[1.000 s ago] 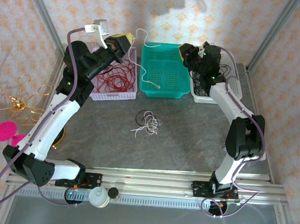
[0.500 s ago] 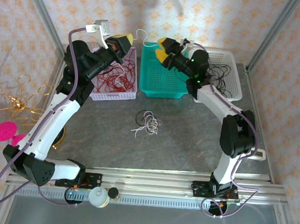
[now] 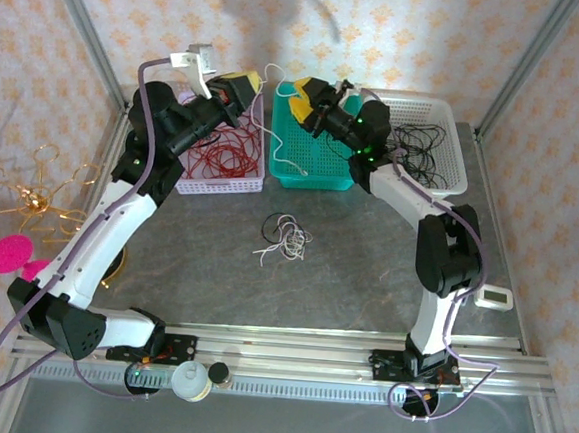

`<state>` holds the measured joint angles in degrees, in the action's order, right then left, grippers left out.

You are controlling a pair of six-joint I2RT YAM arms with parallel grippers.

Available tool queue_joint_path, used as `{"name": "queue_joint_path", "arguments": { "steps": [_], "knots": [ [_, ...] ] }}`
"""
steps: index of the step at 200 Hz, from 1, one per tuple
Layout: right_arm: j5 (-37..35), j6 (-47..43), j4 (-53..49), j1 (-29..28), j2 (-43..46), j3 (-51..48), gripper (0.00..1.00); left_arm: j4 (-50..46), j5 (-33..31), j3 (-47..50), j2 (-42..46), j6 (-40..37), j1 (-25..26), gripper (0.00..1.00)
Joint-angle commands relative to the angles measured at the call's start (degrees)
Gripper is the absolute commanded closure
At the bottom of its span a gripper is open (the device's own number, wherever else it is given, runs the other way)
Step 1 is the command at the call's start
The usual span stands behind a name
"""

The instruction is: Untangle the cables

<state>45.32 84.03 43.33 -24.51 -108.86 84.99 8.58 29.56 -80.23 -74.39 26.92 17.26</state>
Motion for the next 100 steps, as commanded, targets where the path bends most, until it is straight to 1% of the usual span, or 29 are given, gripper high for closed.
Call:
{"name": "queue_joint_path", "arguments": {
  "steps": [1, 19, 58, 73, 95, 100],
  "knots": [
    [-0.9, 0.0, 1.8, -0.7, -0.3, 2.3, 0.49, 2.4, 1.0, 0.4, 1.0, -0.1, 0.3, 1.0],
    [-1.0, -0.7, 1.2, -1.0, -0.7, 2.5, 0.54, 2.4, 1.0, 0.6, 1.0, -0.1, 0.3, 1.0],
    [-2.1, -1.1, 1.9, -1.1, -0.7, 1.8, 0.8, 1.6, 1.2, 0.4, 0.8, -0.8, 0.3, 1.0],
    [-2.7, -1.2, 2.3, -1.1, -0.5, 1.4, 0.87, 0.9, 1.2, 0.4, 0.8, -1.2, 0.3, 1.0],
    [-4.0, -1.2, 1.4, -0.5, -0.1, 0.6, 1.0, 0.0, 0.4, 0.7, 1.3, -2.5, 0.2, 1.0],
    [-4.3, -1.2, 0.8, -0.3, 0.1, 0.6, 1.0, -0.2, 0.0, 0.8, 1.5, -2.7, 0.2, 1.0]
  ]
}}
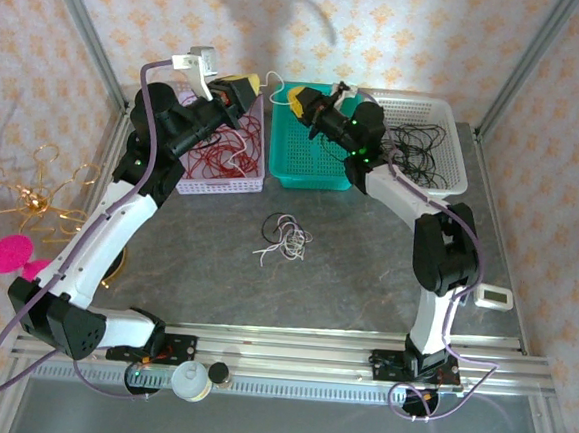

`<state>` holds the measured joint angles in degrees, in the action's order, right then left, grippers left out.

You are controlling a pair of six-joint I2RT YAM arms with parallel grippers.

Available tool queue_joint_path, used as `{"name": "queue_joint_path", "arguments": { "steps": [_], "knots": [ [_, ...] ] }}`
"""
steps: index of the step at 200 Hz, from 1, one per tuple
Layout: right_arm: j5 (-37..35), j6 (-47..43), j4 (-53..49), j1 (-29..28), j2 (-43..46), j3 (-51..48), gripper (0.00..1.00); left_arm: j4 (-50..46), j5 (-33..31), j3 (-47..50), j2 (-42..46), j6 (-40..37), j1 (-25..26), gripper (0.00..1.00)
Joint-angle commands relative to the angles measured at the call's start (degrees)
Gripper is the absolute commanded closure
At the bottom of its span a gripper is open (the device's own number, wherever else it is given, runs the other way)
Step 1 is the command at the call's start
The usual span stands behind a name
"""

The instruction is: Untangle the cables

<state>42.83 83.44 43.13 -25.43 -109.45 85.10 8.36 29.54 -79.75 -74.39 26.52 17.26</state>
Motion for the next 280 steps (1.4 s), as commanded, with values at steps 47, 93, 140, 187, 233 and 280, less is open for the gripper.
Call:
{"name": "queue_joint_path", "arguments": {
  "steps": [47, 93, 140, 187, 233, 280],
  "knots": [
    [-3.2, -3.2, -6.7, 4.3, 2.7, 0.2, 1.0, -1.7, -1.9, 1.1, 3.1, -3.8, 0.1, 1.0],
    [-3.4, -3.3, -8.0, 7.1, 4.2, -1.8, 1.0, -2.8, -4.0, 1.3, 4.6, -5.5, -0.1, 1.0],
    [-3.4, -6.1, -8.4, 7.4, 4.6, -1.3, 1.0, -5.3, -3.6, 0.0, 4.7, -6.7, -0.6, 1.0],
    [-4.9, -6.6, -8.1, 8.3, 6.5, -5.0, 1.0, -4.9, -4.5, -0.1, 5.4, -6.7, -1.3, 1.0],
    [-4.8, -7.4, -9.3, 8.6, 6.9, -5.2, 1.0, -4.7, -4.1, -0.4, 5.3, -6.5, -1.8, 1.0],
    [-5.5, -7.2, -9.2, 8.8, 7.7, -7.2, 1.0, -1.4, -2.8, 0.9, 5.8, -4.2, -3.0, 1.0]
  ]
}}
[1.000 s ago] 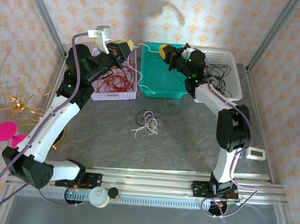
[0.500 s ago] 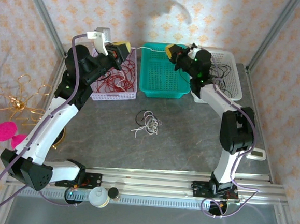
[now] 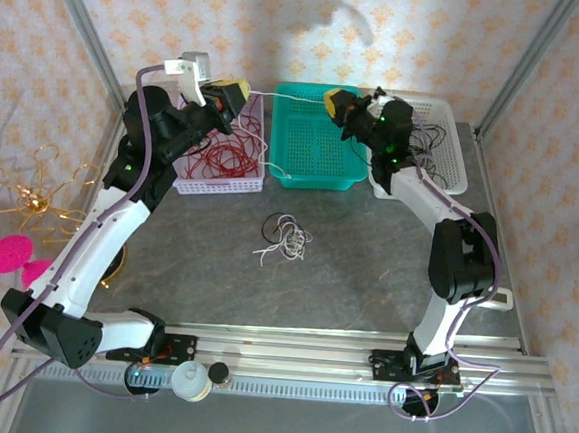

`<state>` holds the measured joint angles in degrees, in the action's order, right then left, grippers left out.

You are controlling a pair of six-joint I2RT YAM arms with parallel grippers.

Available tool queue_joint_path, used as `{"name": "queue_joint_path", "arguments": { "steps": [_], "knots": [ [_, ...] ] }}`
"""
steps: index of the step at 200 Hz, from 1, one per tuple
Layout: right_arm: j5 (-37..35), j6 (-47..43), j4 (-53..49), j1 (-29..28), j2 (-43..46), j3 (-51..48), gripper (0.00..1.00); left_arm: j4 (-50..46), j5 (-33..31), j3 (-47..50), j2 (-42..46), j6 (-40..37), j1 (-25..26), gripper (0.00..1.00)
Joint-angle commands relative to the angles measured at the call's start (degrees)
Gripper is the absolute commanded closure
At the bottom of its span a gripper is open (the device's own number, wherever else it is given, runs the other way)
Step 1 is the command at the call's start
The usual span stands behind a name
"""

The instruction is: Untangle the cables

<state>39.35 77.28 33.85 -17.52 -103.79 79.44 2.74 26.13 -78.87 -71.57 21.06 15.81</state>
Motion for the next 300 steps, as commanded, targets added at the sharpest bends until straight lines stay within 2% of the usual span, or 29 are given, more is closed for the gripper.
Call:
{"name": "queue_joint_path", "arguments": {
  "steps": [1, 24, 39, 54, 72, 92, 118, 155, 216, 244, 270, 300],
  "knots": [
    [-2.0, -1.0, 0.1, 0.9, 2.0, -1.6, 1.0, 4.4, 0.7, 0.0, 3.0, 1.3, -1.5, 1.0],
    [-1.6, -2.6, -0.1, 0.9, 1.7, -0.4, 1.0, 5.3, 2.5, -0.9, 1.8, 1.9, -1.8, 1.0],
    [-1.6, -5.7, -2.9, 0.9, 1.9, 1.3, 0.77, 6.1, 4.3, -2.0, 0.5, 2.4, -1.7, 1.0],
    [-1.9, -10.2, -8.1, 1.1, 2.2, 3.4, 0.64, 7.4, 5.4, -3.1, -0.7, 3.0, -1.7, 1.0],
    [-2.2, -14.4, -13.1, 2.3, 3.1, 4.1, 0.55, 8.2, 6.2, -5.1, -2.7, 3.3, -1.7, 1.0],
    [-2.7, -17.9, -16.9, 5.5, 5.3, 1.7, 0.5, 8.9, 7.2, -7.8, -5.3, 3.6, -1.6, 1.0],
    [-5.1, -26.3, -25.2, 8.7, 9.0, 0.1, 0.49, 10.5, 8.6, -11.6, -9.5, 4.2, -1.0, 1.0],
    [-10.7, -37.8, -36.0, 10.0, 13.4, -0.2, 0.49, 14.5, 8.9, -16.9, -16.7, 4.5, 0.8, 1.0],
    [-13.6, -41.9, -39.9, 11.2, 19.1, -5.2, 0.49, 25.1, 4.5, -19.4, -31.2, 5.7, 3.7, 1.0],
    [-12.7, -44.0, -43.9, 11.2, 19.1, -5.6, 0.51, 25.9, 1.9, -18.7, -36.9, 6.3, 5.5, 1.0],
    [-12.8, -45.0, -45.9, 11.1, 20.4, -7.6, 0.52, 27.0, 1.1, -18.2, -43.3, 10.3, 6.4, 1.0],
    [-12.1, -45.3, -46.2, 11.2, 21.9, -10.2, 0.53, 23.0, -3.5, -19.6, -48.7, 14.4, 6.9, 1.0]
  ]
}}
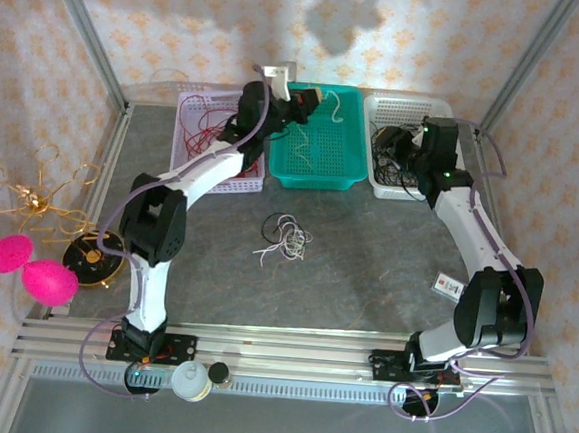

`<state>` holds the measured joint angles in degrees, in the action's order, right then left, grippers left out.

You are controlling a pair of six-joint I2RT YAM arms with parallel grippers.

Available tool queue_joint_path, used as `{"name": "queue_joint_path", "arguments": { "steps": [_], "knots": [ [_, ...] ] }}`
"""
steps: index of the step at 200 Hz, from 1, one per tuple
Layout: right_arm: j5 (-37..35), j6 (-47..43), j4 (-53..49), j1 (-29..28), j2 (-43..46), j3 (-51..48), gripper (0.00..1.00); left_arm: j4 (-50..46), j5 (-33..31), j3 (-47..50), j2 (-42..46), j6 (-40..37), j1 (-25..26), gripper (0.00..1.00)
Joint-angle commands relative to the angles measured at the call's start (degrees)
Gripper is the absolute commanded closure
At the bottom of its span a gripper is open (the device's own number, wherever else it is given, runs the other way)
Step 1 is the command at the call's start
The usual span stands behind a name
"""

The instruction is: Untangle the cables

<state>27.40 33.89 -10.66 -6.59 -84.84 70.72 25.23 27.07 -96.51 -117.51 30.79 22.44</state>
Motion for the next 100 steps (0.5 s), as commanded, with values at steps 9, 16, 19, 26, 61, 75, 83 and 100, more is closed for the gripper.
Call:
{"name": "queue_joint_path", "arguments": {
  "steps": [9, 16, 19, 26, 61, 75, 83, 100],
  "knots": [
    [0.4, -2.1, -1.8, 0.3, 2.9, -1.9, 0.53, -0.4, -5.4, -2.1, -4.0, 5.4, 0.3, 1.0],
    [0.7, -2.1, -2.0, 0.3, 2.8, -2.2, 0.53, -1.3, -6.0, -2.3, -5.0, 5.7, 0.3, 0.94],
    [0.9, -2.2, -2.1, 0.3, 2.7, -2.3, 0.53, -1.8, -6.4, -2.4, -5.3, 5.8, 0.3, 0.9],
    [1.2, -2.3, -2.3, 0.3, 2.6, -2.5, 0.53, -2.8, -7.1, -2.7, -6.0, 6.1, 0.3, 0.84],
    [0.1, -5.9, -5.1, -0.8, 1.2, -2.1, 0.53, -6.1, -8.0, -3.7, -6.1, 5.4, 0.3, 0.53],
    [-1.0, -8.6, -7.1, -2.5, 0.1, -1.0, 0.52, -9.4, -8.7, -5.1, -5.4, 4.4, 0.3, 0.42],
    [-0.5, -10.0, -8.2, -3.3, -0.9, -0.4, 0.52, -12.1, -9.4, -6.6, -5.1, 3.5, 0.2, 0.38],
    [0.1, -13.3, -10.0, -5.9, -2.7, 0.6, 0.52, -16.0, -10.3, -7.0, -2.8, 1.2, 0.1, 0.38]
  ]
}}
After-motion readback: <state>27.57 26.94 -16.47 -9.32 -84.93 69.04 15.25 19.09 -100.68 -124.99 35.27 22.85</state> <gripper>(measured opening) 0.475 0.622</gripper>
